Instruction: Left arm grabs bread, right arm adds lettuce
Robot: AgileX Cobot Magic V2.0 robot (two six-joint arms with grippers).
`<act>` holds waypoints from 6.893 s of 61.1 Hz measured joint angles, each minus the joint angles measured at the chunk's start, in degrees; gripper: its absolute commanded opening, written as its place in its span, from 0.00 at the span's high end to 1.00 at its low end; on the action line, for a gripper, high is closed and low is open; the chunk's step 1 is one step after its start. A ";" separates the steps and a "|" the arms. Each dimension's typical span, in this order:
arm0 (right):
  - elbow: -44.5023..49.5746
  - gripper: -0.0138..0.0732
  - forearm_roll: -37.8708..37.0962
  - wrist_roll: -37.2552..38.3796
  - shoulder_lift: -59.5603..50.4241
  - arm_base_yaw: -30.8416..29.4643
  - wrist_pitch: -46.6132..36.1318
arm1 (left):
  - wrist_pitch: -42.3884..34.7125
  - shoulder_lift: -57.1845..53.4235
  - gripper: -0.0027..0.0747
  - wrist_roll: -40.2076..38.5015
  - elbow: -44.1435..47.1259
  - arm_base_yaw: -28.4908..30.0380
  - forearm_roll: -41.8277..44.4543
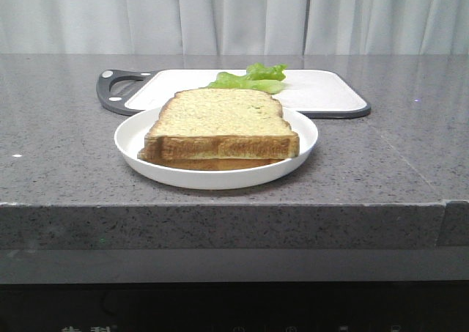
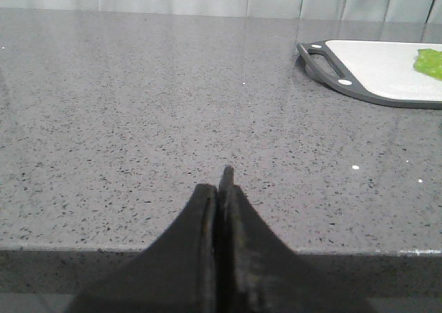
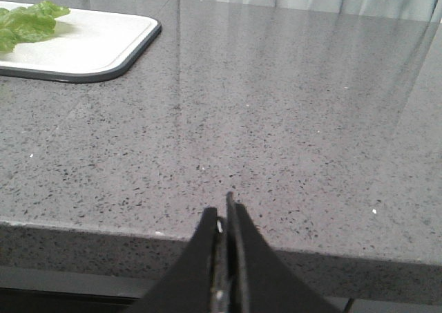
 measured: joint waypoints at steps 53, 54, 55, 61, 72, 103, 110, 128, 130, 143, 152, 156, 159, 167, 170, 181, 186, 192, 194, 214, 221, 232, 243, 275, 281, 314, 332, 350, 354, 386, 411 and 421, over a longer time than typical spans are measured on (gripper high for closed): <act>0.00 0.91 0.00 0.00 0.00 0.00 0.00 | 0.00 0.00 0.99 0.00 0.00 0.00 0.00; 0.00 0.91 0.00 0.00 0.00 0.00 0.00 | 0.00 0.00 0.99 0.00 0.00 0.00 0.00; 0.00 0.91 0.00 0.00 0.00 0.00 0.00 | 0.00 0.00 0.99 0.00 0.00 0.00 0.00; 0.00 0.91 0.00 0.00 0.00 0.00 0.00 | 0.00 0.00 0.99 0.00 0.00 0.00 0.00; 0.00 0.91 0.00 0.00 0.00 0.00 0.00 | 0.00 0.00 0.99 0.00 0.00 0.00 0.00; 0.00 0.91 0.00 0.00 0.00 0.00 -0.37 | -0.25 0.00 0.99 0.00 0.00 0.00 -1.08; -0.30 0.91 0.00 0.00 0.00 0.00 -0.51 | -1.88 0.00 0.99 0.00 -0.27 0.00 -1.95; -14.20 0.91 0.00 0.00 4.09 0.00 5.15 | 1.86 6.95 0.99 0.00 -14.14 0.00 -1.98; -16.02 0.91 0.00 0.00 6.05 0.00 5.73 | 1.99 9.29 0.99 0.00 -16.01 0.00 -1.88; -25.08 0.91 0.00 0.00 19.08 0.00 6.82 | 2.09 23.36 0.99 0.00 -24.38 0.00 -0.84; -26.92 0.90 0.00 0.00 24.01 0.00 6.72 | 2.09 27.84 0.99 0.00 -25.98 0.00 -0.73; -27.02 0.87 0.00 0.00 24.63 0.00 6.60 | 1.96 28.30 0.97 0.00 -26.08 0.00 -0.73; -27.02 0.81 0.00 0.00 24.74 0.00 6.51 | 1.41 28.42 0.90 0.00 -26.08 0.00 -0.73; -27.02 0.56 0.00 0.00 24.74 0.00 5.73 | 0.39 28.42 0.53 0.00 -26.08 0.00 -0.73; -27.04 0.42 0.00 0.00 24.74 0.00 5.61 | 0.39 28.42 0.33 0.00 -26.08 0.00 -0.65; -27.04 0.12 0.00 0.00 24.74 0.00 5.61 | 0.39 28.50 0.07 0.00 -26.08 0.00 -0.65; -27.04 0.11 0.00 0.00 24.74 0.00 5.61 | 0.39 28.50 0.07 0.00 -26.08 0.00 -0.65; -27.04 0.11 0.00 0.00 24.74 0.00 5.61 | 0.39 28.50 0.07 0.00 -26.08 0.00 -1.06; -27.04 0.11 0.00 0.00 24.74 0.00 5.61 | 0.39 28.50 0.07 0.00 -26.08 0.00 -1.91; -27.04 0.11 0.00 0.00 24.74 0.00 5.61 | 12.86 37.60 0.07 0.00 -37.65 -6.21 -8.41; -27.04 0.11 0.00 0.00 24.74 0.00 5.61 | 16.92 45.79 0.07 0.00 -44.05 -13.45 -10.87; -27.04 0.11 0.00 0.00 24.74 0.00 5.61 | 19.09 60.14 0.07 0.00 -52.19 -24.97 -15.00; -27.04 0.11 0.00 0.00 24.74 0.00 5.61 | 23.17 72.37 0.07 0.00 -59.97 -28.58 -20.72; -27.04 0.11 0.00 0.00 24.74 0.00 5.61 | 30.79 88.39 0.33 0.00 -68.79 -28.58 -28.85; -27.04 0.11 0.00 0.00 24.74 0.00 5.61 | 30.79 89.60 0.33 0.00 -68.92 -28.58 -29.06; -27.04 0.11 0.00 0.00 24.74 0.00 5.61 | 30.79 93.10 0.34 0.00 -69.05 -28.58 -28.96; -27.04 0.11 0.00 0.00 24.74 0.00 5.61 | 30.79 93.33 0.65 0.00 -69.09 -28.58 -28.85; -27.04 0.11 0.00 0.00 24.74 0.00 5.61 | 30.79 93.45 0.97 -0.12 -69.18 -28.58 -29.15; -27.04 0.11 0.00 0.00 24.74 0.00 5.61 | 30.79 93.45 0.99 -0.12 -69.32 -28.58 -29.28; -27.04 0.11 -0.10 0.00 24.74 0.00 5.61 | 35.09 85.00 0.99 -0.01 -69.46 -25.08 -29.45; -27.04 0.11 -0.10 0.00 24.74 0.00 5.61 | 37.00 77.23 0.99 0.21 -69.46 -24.55 -30.91; -27.04 0.11 -0.10 0.00 24.74 0.00 5.61 | 37.97 72.21 0.99 1.12 -68.16 -22.01 -30.89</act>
